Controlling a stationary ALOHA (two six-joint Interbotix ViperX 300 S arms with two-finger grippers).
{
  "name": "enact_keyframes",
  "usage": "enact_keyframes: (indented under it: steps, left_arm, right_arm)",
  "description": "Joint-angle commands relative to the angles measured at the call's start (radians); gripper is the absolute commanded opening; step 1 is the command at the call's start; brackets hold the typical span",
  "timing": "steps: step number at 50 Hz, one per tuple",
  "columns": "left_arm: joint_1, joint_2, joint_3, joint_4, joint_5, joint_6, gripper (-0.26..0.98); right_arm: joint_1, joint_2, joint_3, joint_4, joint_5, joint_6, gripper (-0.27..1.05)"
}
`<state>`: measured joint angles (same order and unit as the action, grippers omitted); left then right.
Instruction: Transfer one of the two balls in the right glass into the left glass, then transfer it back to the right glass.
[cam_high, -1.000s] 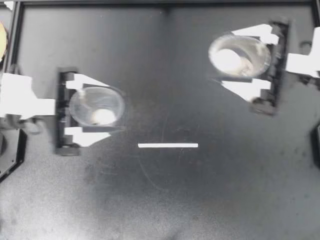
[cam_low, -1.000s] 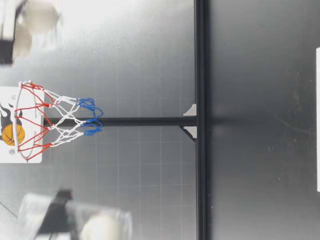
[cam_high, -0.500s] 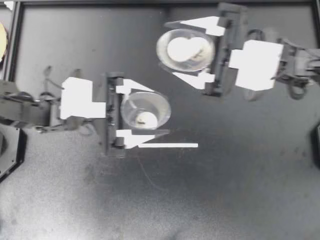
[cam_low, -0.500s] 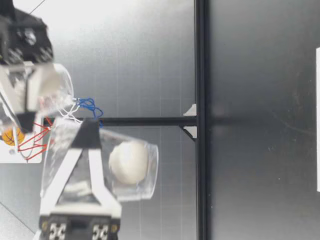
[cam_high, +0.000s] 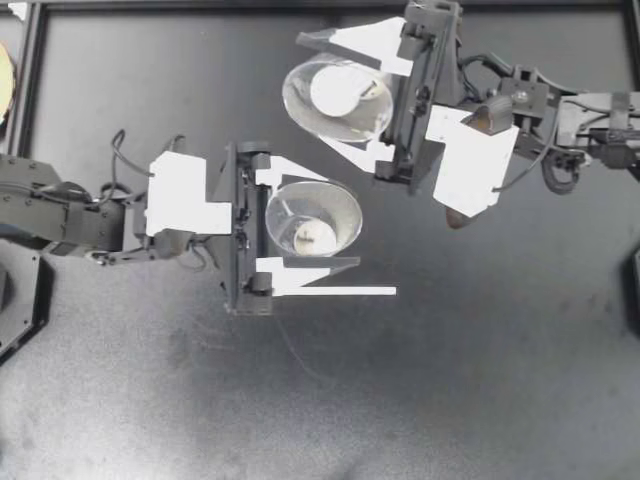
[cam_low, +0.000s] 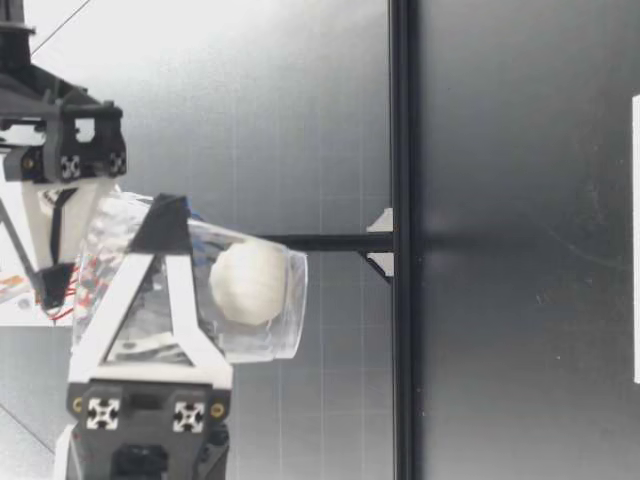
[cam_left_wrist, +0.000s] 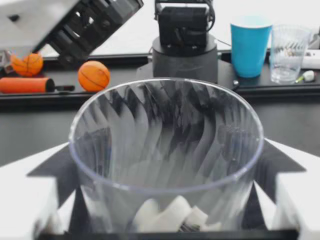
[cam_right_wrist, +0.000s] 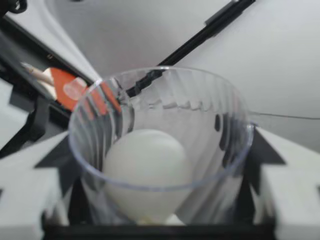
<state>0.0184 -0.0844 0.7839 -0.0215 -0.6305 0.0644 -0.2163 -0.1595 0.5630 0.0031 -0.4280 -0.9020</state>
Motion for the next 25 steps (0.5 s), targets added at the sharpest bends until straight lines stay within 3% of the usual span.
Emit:
enact_keyframes:
  steps: [1,25]
  left_arm:
    - [0.002,-0.005,-0.028,-0.003,-0.015,-0.003,0.67]
    - [0.002,0.018,-0.055,-0.014,-0.012,-0.003,0.67]
  right_arm:
    - [-0.006,-0.009,-0.031,-0.009,-0.034,-0.002,0.47]
    - [-0.006,-0.008,-0.032,-0.146,-0.066,0.000,0.47]
